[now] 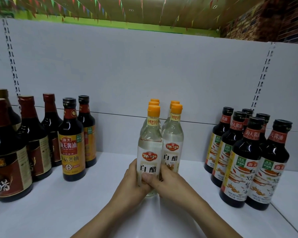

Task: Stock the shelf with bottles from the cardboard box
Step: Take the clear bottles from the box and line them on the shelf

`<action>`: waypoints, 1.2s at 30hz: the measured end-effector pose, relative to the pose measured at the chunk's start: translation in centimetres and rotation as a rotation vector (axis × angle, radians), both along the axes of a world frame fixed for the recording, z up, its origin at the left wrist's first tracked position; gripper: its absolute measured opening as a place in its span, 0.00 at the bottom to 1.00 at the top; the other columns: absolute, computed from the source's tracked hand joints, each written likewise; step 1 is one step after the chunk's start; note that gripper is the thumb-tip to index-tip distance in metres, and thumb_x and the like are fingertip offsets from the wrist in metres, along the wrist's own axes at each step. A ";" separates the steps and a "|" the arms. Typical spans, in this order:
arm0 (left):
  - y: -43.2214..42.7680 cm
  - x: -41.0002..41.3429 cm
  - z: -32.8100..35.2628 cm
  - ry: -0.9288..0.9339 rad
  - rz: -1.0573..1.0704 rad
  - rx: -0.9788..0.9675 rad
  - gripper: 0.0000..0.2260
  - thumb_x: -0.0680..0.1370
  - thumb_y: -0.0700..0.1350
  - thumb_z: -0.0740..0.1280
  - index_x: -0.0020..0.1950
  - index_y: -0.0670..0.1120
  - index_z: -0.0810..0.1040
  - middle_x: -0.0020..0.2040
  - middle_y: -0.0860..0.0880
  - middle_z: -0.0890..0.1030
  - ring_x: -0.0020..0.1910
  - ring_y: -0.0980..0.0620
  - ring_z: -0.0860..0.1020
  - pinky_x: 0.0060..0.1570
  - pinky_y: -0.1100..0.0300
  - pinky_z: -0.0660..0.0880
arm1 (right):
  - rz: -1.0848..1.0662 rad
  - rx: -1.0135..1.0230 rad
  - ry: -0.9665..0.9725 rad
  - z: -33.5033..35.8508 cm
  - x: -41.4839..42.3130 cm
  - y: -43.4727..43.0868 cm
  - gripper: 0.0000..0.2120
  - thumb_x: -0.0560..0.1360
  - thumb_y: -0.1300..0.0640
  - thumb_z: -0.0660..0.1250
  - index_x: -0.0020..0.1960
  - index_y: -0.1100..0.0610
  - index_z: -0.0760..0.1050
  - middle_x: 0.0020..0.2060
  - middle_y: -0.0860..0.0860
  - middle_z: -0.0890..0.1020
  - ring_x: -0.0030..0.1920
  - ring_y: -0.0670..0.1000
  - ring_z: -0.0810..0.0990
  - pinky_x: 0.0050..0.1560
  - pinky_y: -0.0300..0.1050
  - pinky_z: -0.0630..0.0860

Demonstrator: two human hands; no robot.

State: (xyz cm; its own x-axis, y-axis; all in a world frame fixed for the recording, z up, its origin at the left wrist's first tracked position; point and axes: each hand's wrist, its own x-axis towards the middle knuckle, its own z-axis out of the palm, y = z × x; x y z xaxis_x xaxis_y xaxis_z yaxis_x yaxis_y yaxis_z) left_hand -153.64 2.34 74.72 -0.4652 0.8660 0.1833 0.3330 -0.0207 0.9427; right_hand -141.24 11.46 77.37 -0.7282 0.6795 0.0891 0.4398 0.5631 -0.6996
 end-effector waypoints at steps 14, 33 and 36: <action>0.0 0.0 -0.6 0.032 0.044 0.030 0.29 0.75 0.37 0.75 0.68 0.59 0.68 0.56 0.66 0.81 0.51 0.74 0.79 0.43 0.75 0.76 | -0.046 0.051 0.030 -0.7 -0.5 -0.2 0.27 0.79 0.33 0.62 0.74 0.41 0.67 0.65 0.40 0.80 0.64 0.46 0.79 0.61 0.41 0.75; -0.5 0.0 -0.7 0.143 0.110 -0.035 0.27 0.75 0.42 0.74 0.69 0.58 0.66 0.59 0.64 0.82 0.55 0.65 0.82 0.55 0.63 0.81 | -0.055 0.115 -0.009 -1.1 0.0 -0.5 0.31 0.78 0.32 0.62 0.71 0.52 0.64 0.65 0.47 0.80 0.64 0.53 0.80 0.60 0.49 0.78; -0.8 0.3 -0.2 0.100 0.077 -0.033 0.32 0.75 0.42 0.76 0.72 0.57 0.63 0.61 0.62 0.81 0.56 0.64 0.82 0.51 0.69 0.79 | -0.048 0.136 -0.031 -0.6 0.5 -0.8 0.30 0.79 0.34 0.62 0.71 0.54 0.65 0.65 0.50 0.80 0.64 0.54 0.80 0.57 0.47 0.77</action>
State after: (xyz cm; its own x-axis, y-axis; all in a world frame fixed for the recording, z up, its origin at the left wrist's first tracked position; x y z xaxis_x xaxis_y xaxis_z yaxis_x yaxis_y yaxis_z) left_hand -153.32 1.54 74.48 -0.5113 0.8348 0.2043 0.4245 0.0387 0.9046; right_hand -140.74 10.62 76.80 -0.6992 0.6967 0.1604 0.4890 0.6297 -0.6036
